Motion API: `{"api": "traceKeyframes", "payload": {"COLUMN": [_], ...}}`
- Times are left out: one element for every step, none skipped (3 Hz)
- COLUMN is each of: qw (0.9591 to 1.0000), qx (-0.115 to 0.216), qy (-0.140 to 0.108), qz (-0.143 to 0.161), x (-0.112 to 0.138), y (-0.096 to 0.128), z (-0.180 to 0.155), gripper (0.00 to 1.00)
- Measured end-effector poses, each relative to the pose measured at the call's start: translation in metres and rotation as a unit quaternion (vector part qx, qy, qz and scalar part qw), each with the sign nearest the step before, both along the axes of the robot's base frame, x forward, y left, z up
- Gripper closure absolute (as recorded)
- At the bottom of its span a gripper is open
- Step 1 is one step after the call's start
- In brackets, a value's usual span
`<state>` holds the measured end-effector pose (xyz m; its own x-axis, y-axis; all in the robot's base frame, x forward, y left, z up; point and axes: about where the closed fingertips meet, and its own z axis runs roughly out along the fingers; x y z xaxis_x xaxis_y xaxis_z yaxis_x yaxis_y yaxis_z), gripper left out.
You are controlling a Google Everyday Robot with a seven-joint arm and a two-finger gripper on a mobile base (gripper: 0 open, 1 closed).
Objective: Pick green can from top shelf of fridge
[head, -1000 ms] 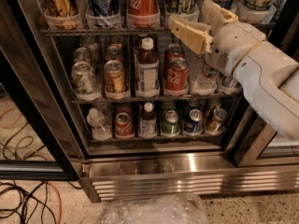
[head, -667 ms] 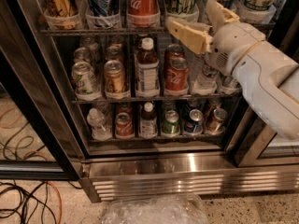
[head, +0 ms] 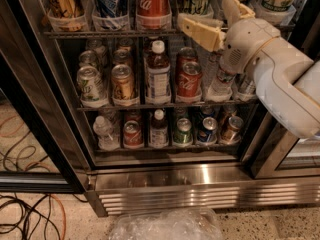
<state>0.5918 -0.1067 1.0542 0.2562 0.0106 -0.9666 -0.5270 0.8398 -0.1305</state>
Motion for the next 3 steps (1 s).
{"api": "traceKeyframes", "payload": {"qw": [1.0, 1.0, 0.9999], "qx": [-0.001, -0.001, 0.001], "qy": [-0.003, -0.005, -0.007], "qz": [0.003, 0.008, 0.011], "x": [0.01, 0.02, 0.03], "y": [0.003, 0.006, 0.008], "z": [0.003, 0.006, 0.009], "gripper": [0.26, 0.26, 0.26]}}
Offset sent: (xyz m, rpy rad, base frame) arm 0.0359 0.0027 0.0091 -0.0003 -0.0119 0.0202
